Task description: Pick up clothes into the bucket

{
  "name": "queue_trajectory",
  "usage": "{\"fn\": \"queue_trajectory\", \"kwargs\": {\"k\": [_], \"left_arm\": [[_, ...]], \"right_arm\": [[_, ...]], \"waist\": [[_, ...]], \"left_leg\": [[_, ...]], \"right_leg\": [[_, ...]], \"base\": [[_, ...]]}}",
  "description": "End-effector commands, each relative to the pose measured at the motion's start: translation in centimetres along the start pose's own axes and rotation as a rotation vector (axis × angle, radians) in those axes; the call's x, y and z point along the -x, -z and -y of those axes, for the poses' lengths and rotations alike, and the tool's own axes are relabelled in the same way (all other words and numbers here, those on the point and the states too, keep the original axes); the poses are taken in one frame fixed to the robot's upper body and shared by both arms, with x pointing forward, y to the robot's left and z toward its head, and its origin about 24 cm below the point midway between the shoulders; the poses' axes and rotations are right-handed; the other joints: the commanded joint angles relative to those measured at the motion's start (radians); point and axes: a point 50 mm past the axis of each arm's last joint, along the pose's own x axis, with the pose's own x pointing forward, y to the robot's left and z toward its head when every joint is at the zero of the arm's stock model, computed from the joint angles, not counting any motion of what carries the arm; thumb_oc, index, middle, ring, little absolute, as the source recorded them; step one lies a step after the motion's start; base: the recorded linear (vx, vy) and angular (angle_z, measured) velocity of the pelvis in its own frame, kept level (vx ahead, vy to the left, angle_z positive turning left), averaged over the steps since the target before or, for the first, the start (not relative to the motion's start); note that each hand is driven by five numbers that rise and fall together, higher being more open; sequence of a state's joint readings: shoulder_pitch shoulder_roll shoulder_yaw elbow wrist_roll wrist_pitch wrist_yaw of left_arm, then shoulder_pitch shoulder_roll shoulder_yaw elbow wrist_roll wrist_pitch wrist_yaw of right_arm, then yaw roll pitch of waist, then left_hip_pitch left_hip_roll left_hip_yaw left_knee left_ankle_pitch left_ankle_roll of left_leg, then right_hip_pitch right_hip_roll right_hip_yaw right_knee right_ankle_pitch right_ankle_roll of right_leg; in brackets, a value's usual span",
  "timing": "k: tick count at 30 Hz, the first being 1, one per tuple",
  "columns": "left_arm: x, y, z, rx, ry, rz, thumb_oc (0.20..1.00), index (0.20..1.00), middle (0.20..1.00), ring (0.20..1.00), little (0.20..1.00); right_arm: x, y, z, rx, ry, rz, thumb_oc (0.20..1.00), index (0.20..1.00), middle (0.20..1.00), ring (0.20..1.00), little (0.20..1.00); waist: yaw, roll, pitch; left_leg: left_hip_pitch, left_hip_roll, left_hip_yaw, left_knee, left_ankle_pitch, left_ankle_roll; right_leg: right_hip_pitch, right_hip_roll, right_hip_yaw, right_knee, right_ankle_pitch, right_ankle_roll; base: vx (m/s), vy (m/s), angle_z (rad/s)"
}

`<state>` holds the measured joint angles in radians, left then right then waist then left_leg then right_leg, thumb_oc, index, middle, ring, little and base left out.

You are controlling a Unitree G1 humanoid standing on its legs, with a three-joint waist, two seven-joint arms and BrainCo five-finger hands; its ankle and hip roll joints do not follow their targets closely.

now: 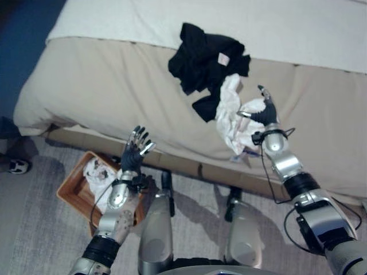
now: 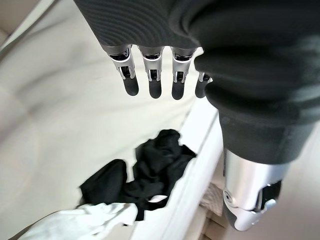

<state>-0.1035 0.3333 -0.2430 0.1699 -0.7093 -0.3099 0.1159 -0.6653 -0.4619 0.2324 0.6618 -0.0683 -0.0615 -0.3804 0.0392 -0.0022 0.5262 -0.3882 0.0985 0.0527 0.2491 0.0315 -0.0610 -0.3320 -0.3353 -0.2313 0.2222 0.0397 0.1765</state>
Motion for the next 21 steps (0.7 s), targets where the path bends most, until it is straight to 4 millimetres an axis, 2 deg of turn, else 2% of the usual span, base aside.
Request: {"fn": "queue_trajectory", "kwargs": {"k": [1, 2, 5, 6, 7, 9, 10, 16, 21], "left_arm": [[-0.4, -3.6, 1.3, -0.078, 0.058, 0.198, 1.000, 1.000, 1.000, 1.000, 1.000], [-0.4, -3.6, 1.3, -0.078, 0.058, 0.198, 1.000, 1.000, 1.000, 1.000, 1.000], [-0.7, -4.2, 2.4, -0.086, 0.077, 0.230, 1.000, 1.000, 1.000, 1.000, 1.000], [-0.7, -4.2, 2.4, -0.086, 0.076, 0.230, 1.000, 1.000, 1.000, 1.000, 1.000], [-0.7, -4.4, 2.7, -0.091, 0.080, 0.239, 1.000, 1.000, 1.000, 1.000, 1.000], [-0.6, -4.4, 2.8, -0.085, 0.084, 0.238, 1.000, 1.000, 1.000, 1.000, 1.000], [-0.5, -4.3, 3.0, -0.084, 0.087, 0.235, 1.000, 1.000, 1.000, 1.000, 1.000], [-0.5, -4.3, 3.1, -0.083, 0.075, 0.236, 1.000, 1.000, 1.000, 1.000, 1.000], [-0.4, -4.3, 3.2, -0.072, 0.072, 0.240, 1.000, 1.000, 1.000, 1.000, 1.000]], "right_arm": [[-2.5, -3.4, 3.6, 0.090, 0.157, 0.119, 1.000, 1.000, 1.000, 1.000, 1.000], [-2.5, -3.4, 3.6, 0.090, 0.157, 0.119, 1.000, 1.000, 1.000, 1.000, 1.000], [-4.1, -3.5, 6.0, 0.213, 0.250, 0.075, 1.000, 1.000, 1.000, 1.000, 1.000], [-4.2, -3.5, 6.0, 0.213, 0.250, 0.076, 1.000, 1.000, 1.000, 1.000, 1.000], [-4.8, -3.8, 7.2, 0.269, 0.286, 0.063, 1.000, 1.000, 1.000, 1.000, 1.000], [-5.1, -3.7, 7.7, 0.289, 0.300, 0.046, 1.000, 1.000, 1.000, 1.000, 1.000], [-5.5, -3.6, 8.9, 0.334, 0.324, 0.013, 1.000, 1.000, 1.000, 1.000, 1.000], [-6.2, -4.4, 10.1, 0.389, 0.332, 0.019, 1.000, 1.000, 1.000, 1.000, 1.000], [-6.5, -4.9, 9.9, 0.442, 0.290, 0.045, 1.000, 1.000, 1.000, 1.000, 1.000]], "waist": [[-0.002, -0.022, -0.006], [-0.002, -0.022, -0.006], [-0.004, -0.012, -0.006], [-0.004, -0.012, -0.006], [-0.004, -0.006, -0.006], [-0.004, -0.003, -0.006], [-0.003, 0.001, -0.006], [-0.005, 0.006, -0.006], [-0.001, 0.013, -0.006]], "left_leg": [[-0.058, 0.012, -0.028, 0.060, -0.007, -0.007], [-0.058, 0.012, -0.028, 0.060, -0.007, -0.007], [-0.164, 0.007, -0.030, 0.115, -0.024, -0.007], [-0.166, 0.007, -0.030, 0.118, -0.025, -0.007], [-0.210, 0.002, -0.030, 0.141, -0.030, -0.007], [-0.231, 0.002, -0.033, 0.151, -0.032, -0.006], [-0.267, 0.000, -0.033, 0.169, -0.035, -0.007], [-0.368, -0.010, -0.036, 0.238, -0.052, -0.002], [-0.418, -0.013, -0.037, 0.264, -0.057, 0.000]], "right_leg": [[0.019, -0.049, 0.009, 0.028, 0.039, 0.042], [0.019, -0.049, 0.009, 0.028, 0.039, 0.042], [-0.088, -0.054, 0.019, 0.077, 0.029, 0.037], [-0.091, -0.054, 0.020, 0.079, 0.028, 0.037], [-0.135, -0.057, 0.024, 0.104, 0.024, 0.035], [-0.157, -0.058, 0.025, 0.117, 0.020, 0.034], [-0.192, -0.059, 0.032, 0.138, 0.014, 0.031], [-0.297, -0.061, 0.055, 0.217, -0.017, 0.018], [-0.354, -0.062, 0.065, 0.260, -0.033, 0.013]], "base": [[-0.04, 0.031, -0.04], [-0.02, 0.023, 0.03], [-0.03, 0.025, 0.06], [-0.04, 0.024, 0.06], [-0.02, 0.018, 0.04], [-0.02, 0.022, 0.04], [-0.02, 0.017, 0.03], [-0.01, 0.010, 0.06], [0.00, 0.003, 0.03]]}}
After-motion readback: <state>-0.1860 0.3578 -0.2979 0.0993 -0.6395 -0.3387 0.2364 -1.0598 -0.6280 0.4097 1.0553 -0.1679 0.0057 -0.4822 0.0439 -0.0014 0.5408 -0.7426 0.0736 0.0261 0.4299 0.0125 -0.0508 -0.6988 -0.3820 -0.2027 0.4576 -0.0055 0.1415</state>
